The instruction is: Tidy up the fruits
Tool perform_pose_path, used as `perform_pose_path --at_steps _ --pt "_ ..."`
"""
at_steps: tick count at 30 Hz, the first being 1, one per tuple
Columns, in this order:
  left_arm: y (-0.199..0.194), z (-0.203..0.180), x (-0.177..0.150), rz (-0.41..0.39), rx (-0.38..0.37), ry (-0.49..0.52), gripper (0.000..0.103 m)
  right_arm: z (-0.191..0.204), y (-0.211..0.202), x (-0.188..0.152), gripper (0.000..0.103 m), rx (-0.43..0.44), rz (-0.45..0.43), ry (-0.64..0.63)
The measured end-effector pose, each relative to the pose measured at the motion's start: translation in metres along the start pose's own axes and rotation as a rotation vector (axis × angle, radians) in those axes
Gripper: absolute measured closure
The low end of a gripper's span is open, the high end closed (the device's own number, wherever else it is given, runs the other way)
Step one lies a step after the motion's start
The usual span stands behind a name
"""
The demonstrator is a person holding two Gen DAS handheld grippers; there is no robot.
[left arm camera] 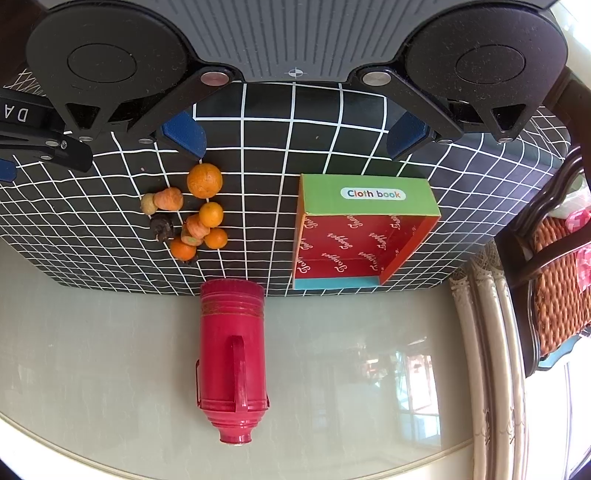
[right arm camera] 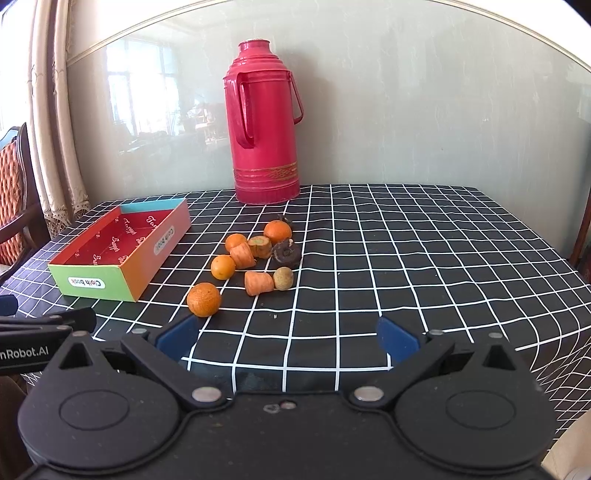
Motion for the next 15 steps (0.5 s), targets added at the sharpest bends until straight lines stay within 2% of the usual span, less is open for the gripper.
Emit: perform_pose_path --at_steps 15 --pt "0.0071 -0.0058 0.0034 -0.001 0.003 0.027 0.0 -0.0029 0.0014 -0.0004 0.006 -0.007 0.0 0.005"
Point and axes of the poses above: each gripper's, at about its wrist camera, not at the fingertips, and y roughly the way its jaws point, z to its left, x to its top, the point moved 4 cm from there along y, roughly the way its jaws point, and after that the axes turned 8 degrees about y, right-handed, at the moved point
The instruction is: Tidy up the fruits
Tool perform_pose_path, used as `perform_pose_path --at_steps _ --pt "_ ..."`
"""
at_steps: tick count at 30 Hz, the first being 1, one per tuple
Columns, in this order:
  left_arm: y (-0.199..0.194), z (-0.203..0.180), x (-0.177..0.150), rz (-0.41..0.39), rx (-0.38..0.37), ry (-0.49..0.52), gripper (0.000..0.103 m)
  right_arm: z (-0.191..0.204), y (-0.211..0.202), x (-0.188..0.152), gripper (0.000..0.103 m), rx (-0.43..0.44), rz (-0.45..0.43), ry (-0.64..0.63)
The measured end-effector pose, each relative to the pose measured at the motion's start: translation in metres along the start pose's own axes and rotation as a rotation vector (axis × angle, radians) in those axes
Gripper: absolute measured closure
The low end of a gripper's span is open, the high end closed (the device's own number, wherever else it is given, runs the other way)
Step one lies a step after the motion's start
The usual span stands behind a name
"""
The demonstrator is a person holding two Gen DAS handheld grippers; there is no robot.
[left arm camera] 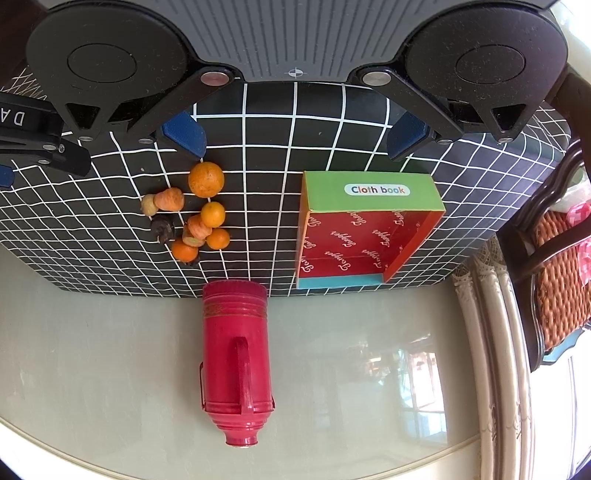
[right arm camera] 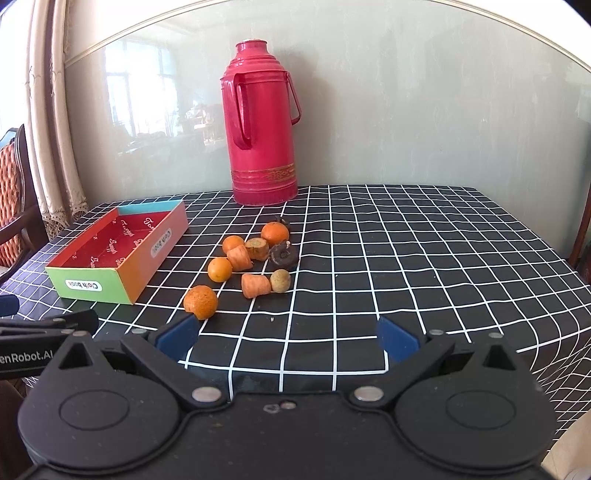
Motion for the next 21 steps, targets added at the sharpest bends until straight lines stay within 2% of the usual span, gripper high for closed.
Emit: perform_pose_path --at_steps 8,15,21 --pt "0.007 -0.008 0.006 -0.006 0.011 0.054 0.0 -0.005 0.005 0.002 0.006 -0.012 -0.003 0.01" --pt "0.019 -0.021 0.008 -0.013 0.03 0.163 0.0 -0.017 0.016 -0.002 0.006 -0.025 0.011 0.038" --pt "0.029 -0.029 0.01 -0.001 0.015 0.182 0.0 -0.024 0.023 -0.001 0.006 -0.042 0.004 0.047"
Point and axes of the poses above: each gripper's, at about its wrist camera, not at the fingertips, and y roughly the way its jaws point, z to its left, x to its top, the point moved 4 cm from there along y, roughly the way its jaws point, and after that the axes turned 8 degrees about y, right-handed, at the moved point
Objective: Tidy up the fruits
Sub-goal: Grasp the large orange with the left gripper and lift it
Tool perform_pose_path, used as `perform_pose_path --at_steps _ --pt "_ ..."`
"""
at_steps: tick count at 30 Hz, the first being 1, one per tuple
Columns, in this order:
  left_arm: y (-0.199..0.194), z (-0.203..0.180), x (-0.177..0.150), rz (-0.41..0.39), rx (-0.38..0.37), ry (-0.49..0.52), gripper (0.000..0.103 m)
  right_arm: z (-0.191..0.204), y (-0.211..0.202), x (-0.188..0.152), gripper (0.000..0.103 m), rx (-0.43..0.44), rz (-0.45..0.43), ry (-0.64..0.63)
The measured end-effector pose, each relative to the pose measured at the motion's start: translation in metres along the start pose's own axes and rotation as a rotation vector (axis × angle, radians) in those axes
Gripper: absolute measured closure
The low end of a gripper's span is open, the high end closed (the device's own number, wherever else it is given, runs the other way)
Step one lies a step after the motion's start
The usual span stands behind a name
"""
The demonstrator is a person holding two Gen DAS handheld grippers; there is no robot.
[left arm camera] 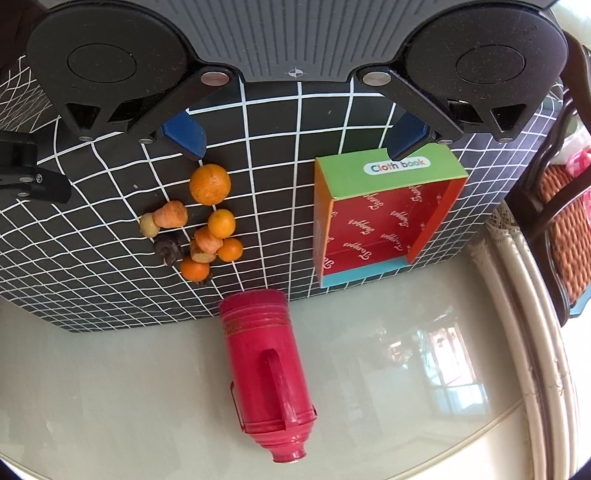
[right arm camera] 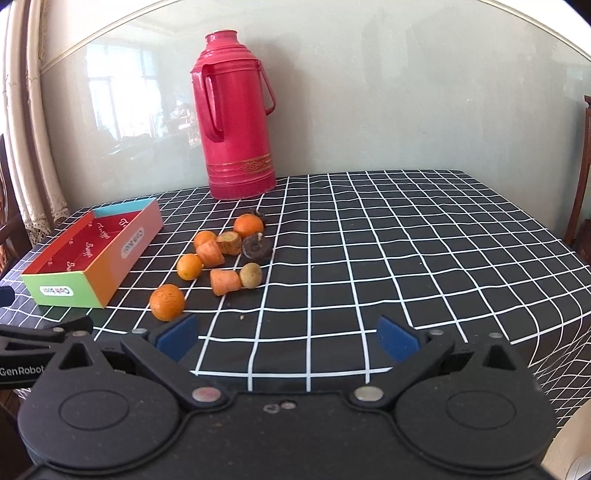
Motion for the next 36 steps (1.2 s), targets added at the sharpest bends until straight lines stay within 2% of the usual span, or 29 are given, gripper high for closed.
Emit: perform_pose_path --at_steps 14,22,23,24,26,29,33,36 --pt "0.035 -0.024 0.015 -0.03 -0.021 0.086 0.0 -0.019 0.03 0.009 0.006 -0.041 -0.018 0.041" --pt "0.065 -0.037 0.017 -0.061 -0.049 0.132 0.001 -0.027 0.043 0.01 0.006 -0.033 -0.053 0.094" --pt "0.069 -0.038 0.017 -0.06 -0.055 0.133 0.002 -0.027 0.043 0.011 0.006 -0.03 -0.06 0.102" --pt "0.073 -0.039 0.017 -0.058 -0.065 0.131 0.011 -0.028 0.044 0.011 0.006 -0.026 -0.065 0.109" --pt "0.077 -0.04 0.018 -0.072 -0.111 0.11 0.014 -0.028 0.046 0.011 0.006 -0.021 -0.066 0.12" --pt "0.079 -0.045 0.019 -0.097 -0.136 0.114 0.017 -0.026 0.051 0.01 0.006 -0.023 -0.056 0.122" --pt "0.087 -0.054 0.014 -0.077 -0.175 0.12 0.017 -0.023 0.054 0.009 0.006 -0.023 -0.047 0.11" --pt "0.093 -0.058 0.011 -0.068 -0.201 0.108 0.027 -0.022 0.056 0.009 0.006 -0.021 -0.044 0.111"
Point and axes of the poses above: each gripper's, at about its wrist camera, not at the fingertips, and y roughly the way its jaws point, z to its left, x to its top, the point moved 4 cm from there along y, roughly the way its jaws point, and after that the axes turned 8 degrees about y, right-handed, at the moved point
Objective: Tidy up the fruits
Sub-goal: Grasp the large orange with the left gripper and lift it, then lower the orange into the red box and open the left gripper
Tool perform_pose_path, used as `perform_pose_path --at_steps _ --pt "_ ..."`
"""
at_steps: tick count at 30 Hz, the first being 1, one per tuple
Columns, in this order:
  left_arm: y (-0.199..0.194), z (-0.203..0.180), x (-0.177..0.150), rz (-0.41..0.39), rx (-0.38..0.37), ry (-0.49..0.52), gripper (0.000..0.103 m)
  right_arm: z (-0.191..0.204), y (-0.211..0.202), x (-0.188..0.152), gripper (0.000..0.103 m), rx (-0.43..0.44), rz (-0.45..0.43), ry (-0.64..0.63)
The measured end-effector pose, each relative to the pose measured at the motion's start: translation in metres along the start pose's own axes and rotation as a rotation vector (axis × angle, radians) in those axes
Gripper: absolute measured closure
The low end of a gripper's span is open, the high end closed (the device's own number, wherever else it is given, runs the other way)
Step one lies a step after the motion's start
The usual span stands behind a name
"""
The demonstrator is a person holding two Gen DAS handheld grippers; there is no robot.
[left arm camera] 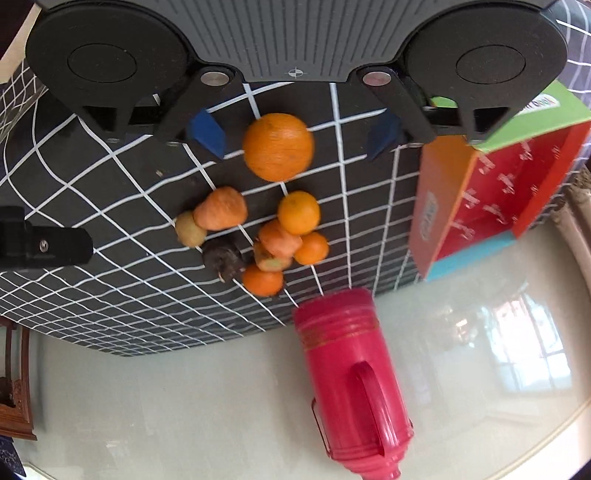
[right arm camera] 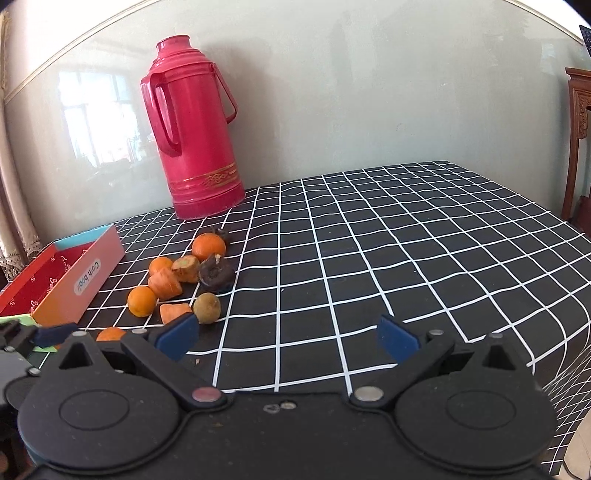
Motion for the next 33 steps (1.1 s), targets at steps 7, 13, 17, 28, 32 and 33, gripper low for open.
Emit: perform_pose_path --at_steps 7,13,17,28,32,33 --pt "-0.001 -0.002 -0.004 -0.018 -0.054 -0.05 0.064 -0.001 0.003 -0.001 0.006 0.0 0.005 0.005" --pt "-0.002 0.004 -0.006 -0.025 -0.068 -0.098 0.065 0.002 0.006 -0.002 0.006 -0.003 0.015 -0.008" --pt "-0.008 0.014 -0.002 -0.065 -0.026 -0.119 0.065 0.007 0.007 -0.003 0.006 0.003 0.02 -0.03" --pt "-0.016 0.133 -0.001 -0.038 0.335 -0.328 0.065 0.036 0.004 -0.007 0.006 0.043 0.004 -0.143" --pt "-0.002 0.172 -0.023 0.082 0.414 -0.423 0.065 0.047 0.013 -0.006 0.006 0.058 0.023 -0.173" --pt "0.001 0.177 -0.028 0.108 0.421 -0.443 0.065 0.05 0.016 -0.006 0.006 0.065 0.026 -0.178"
Point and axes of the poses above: each gripper's, at about its wrist camera, not at the fingertips, and y roughly the way its jaws point, z to its left, x to its top, the point moved 4 cm from there along y, roughly the way its jaws point, and after that the axes turned 8 degrees about y, right-handed, at the moved point
